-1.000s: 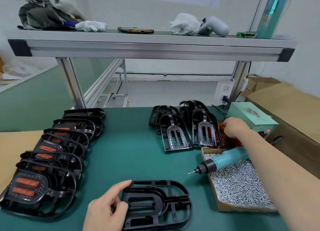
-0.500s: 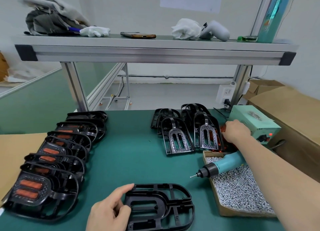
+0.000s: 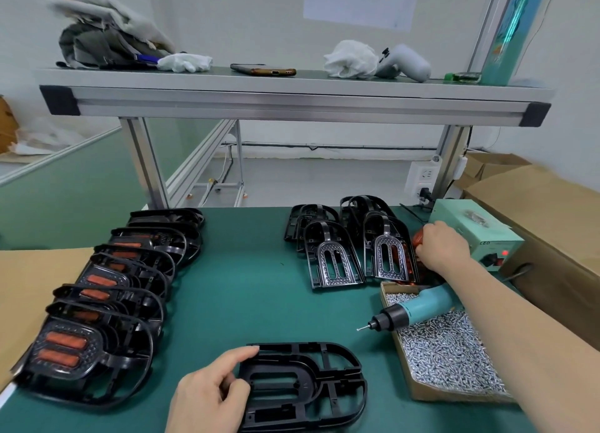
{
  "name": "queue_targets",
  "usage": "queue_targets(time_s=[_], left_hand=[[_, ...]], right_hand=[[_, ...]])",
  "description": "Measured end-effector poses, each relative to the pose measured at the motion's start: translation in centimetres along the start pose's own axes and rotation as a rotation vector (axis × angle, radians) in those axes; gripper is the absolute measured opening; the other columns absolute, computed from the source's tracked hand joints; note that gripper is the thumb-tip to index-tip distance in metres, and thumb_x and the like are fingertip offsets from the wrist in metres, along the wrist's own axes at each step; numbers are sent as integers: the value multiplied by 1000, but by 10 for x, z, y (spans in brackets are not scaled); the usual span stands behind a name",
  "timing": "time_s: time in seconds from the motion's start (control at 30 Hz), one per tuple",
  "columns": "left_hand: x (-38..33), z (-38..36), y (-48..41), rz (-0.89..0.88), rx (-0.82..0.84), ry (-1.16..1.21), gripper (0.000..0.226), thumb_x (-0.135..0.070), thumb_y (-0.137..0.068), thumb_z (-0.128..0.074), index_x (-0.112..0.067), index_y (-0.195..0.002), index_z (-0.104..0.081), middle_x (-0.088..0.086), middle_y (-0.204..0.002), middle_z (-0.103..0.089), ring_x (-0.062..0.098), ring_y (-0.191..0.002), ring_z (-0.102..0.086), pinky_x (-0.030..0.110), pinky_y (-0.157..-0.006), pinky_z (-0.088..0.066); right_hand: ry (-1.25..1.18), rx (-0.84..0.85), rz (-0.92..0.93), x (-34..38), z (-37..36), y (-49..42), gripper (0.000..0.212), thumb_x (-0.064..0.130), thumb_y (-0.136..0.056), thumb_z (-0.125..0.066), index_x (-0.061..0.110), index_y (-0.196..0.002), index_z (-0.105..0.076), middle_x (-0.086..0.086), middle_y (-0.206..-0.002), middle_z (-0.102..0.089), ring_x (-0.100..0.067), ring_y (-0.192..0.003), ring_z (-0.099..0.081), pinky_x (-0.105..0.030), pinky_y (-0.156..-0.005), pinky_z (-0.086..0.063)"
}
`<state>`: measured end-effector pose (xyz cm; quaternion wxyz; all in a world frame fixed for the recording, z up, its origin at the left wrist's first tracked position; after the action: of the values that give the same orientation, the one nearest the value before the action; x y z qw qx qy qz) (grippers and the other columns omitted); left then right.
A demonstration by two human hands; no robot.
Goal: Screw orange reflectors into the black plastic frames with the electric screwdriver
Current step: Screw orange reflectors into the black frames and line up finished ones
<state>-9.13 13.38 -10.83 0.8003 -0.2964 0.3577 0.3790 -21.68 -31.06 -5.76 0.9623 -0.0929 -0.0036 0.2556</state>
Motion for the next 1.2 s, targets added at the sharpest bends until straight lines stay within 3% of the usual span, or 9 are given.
queue_targets(time_s=[0.1, 0.27, 0.5, 0.6, 0.7, 0.8, 0.93, 1.07, 1.2], left_hand=[[0, 0, 0, 3, -3, -41, 83, 7, -67, -72, -70, -97, -58, -16, -49, -53, 2, -47, -46, 26, -58, -49], [-1, -1, 2, -18, -8, -109, 77, 0, -69, -75, -69, -99, -56, -18, -49, -51, 1, -47, -46, 28, -58, -52], [-5, -4, 2, -68, -3, -191, 60, -16, -76, -76, -63, -105, -51, -19, -66, -56, 1, -71, -53, 25, -62, -47], [-3, -4, 3, -88, 15, -193, 42, -18, -81, -72, -55, -100, -61, -22, -72, -57, 1, -74, -54, 21, -61, -42], [2, -3, 2, -94, 0, -155, 35, -17, -84, -72, -49, -97, -68, -21, -69, -57, 3, -67, -54, 22, -58, -40], [8, -4, 1, -83, -50, -30, 29, -12, -86, -73, -39, -94, -73, -24, -67, -61, 1, -62, -55, 28, -62, -45], [7, -3, -1, -120, -115, 141, 19, -8, -91, -69, -25, -93, -75, -15, -86, -73, 4, -81, -67, 19, -76, -50], [4, -1, 1, -70, -101, 312, 17, -14, -94, -63, -27, -96, -74, -6, -84, -72, 8, -74, -65, 23, -74, -52], [3, 2, 2, -66, -63, 401, 11, -29, -94, -63, -27, -99, -73, 2, -78, -70, 12, -69, -62, 25, -70, -52]], right_hand=[[-85, -53, -27, 0, 8, 4, 30, 20, -94, -55, 4, -119, -57, -15, -116, -54, -35, -108, -57, -42, -85, -50], [-228, -203, 63, 14, 32, 24, 17, 19, -92, -57, 4, -101, -58, -8, -97, -47, -35, -98, -57, -38, -74, -42], [-559, -292, 413, 60, 66, 99, 12, 23, -90, -67, 20, -87, -56, 6, -95, -50, -13, -82, -51, -29, -73, -35], [-700, -265, 570, 85, 72, 145, 12, 19, -90, -69, 21, -88, -57, 10, -100, -54, -3, -88, -51, -19, -78, -36], [-802, -226, 707, 108, 71, 186, 12, 11, -88, -72, 16, -89, -60, 7, -105, -57, -3, -98, -55, -12, -88, -37], [-850, -159, 820, 124, 65, 214, 9, 13, -91, -70, 14, -92, -62, 6, -110, -58, -5, -105, -55, -15, -94, -39], [-882, -142, 877, 137, 56, 235, 7, 17, -93, -66, 15, -96, -60, 8, -115, -55, 4, -101, -51, -13, -91, -40], [-830, -126, 918, 149, 48, 245, 7, 17, -95, -64, 13, -99, -59, 8, -121, -53, -14, -99, -58, -31, -87, -49], [-784, -165, 988, 157, 43, 251, 7, 17, -98, -59, 10, -100, -60, 4, -122, -54, -19, -95, -58, -35, -81, -51]])
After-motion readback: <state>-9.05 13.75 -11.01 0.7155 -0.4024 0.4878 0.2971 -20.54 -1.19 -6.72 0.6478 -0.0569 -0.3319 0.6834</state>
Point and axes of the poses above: each hand's wrist, its own y-axis away from the middle knuckle, its own z-axis out of the back of the hand, x = y × z, the point moved 2 cm from there along -y, towards the middle knuckle
